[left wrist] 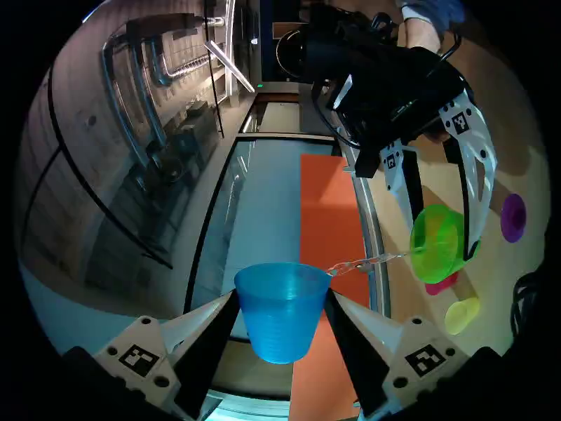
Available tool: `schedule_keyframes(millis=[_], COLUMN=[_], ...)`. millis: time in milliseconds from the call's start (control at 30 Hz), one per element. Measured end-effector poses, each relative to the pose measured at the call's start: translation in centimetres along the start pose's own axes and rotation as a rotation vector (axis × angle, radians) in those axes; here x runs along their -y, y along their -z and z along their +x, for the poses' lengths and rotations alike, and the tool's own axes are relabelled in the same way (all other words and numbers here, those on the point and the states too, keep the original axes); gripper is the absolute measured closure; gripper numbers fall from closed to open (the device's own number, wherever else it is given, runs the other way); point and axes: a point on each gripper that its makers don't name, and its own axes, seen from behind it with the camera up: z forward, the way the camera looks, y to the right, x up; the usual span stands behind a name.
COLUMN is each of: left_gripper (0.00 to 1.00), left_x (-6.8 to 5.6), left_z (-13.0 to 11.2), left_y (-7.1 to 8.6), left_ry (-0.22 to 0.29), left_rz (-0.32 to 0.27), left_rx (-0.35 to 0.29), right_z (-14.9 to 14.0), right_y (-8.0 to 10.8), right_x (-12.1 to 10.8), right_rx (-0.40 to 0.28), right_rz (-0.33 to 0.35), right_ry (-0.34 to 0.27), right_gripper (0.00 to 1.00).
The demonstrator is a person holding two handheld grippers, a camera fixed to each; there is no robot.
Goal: Pour water
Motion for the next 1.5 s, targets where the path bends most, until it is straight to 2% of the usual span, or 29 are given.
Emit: schedule_keyframes(millis=[600,900,1000,1100,1200,1500], left_gripper=[0.15,0.15,0.15,0.14,0.15,0.15], left_x=[-0.3,-0.4,0.0,0.5,0.5,-0.3], left_z=[0.7,1.1,1.1,0.9,0.6,-0.7], left_y=[-0.2,-0.3,-0.4,-0.6,-0.6,-0.7], left_ry=[-0.111,-0.130,-0.130,-0.116,-0.072,0.118], left_rz=[-0.010,-0.016,-0.013,-0.006,-0.007,-0.005], left_rx=[0.003,-0.003,-0.004,-0.004,-0.002,0.020], right_z=[0.3,0.0,0.0,0.0,0.0,0.5], right_y=[-0.2,-0.1,-0.1,-0.1,-0.1,0.1], right_x=[-0.1,-0.5,-0.5,-0.5,-0.5,-0.7], right_rx=[-0.015,-0.021,-0.022,-0.023,-0.022,-0.026], right_rz=[-0.004,-0.005,-0.005,-0.006,-0.010,-0.021], right_ry=[-0.005,-0.011,-0.013,-0.012,-0.011,-0.006], right_gripper=[0.10,0.10,0.10,0.10,0.10,0.10])
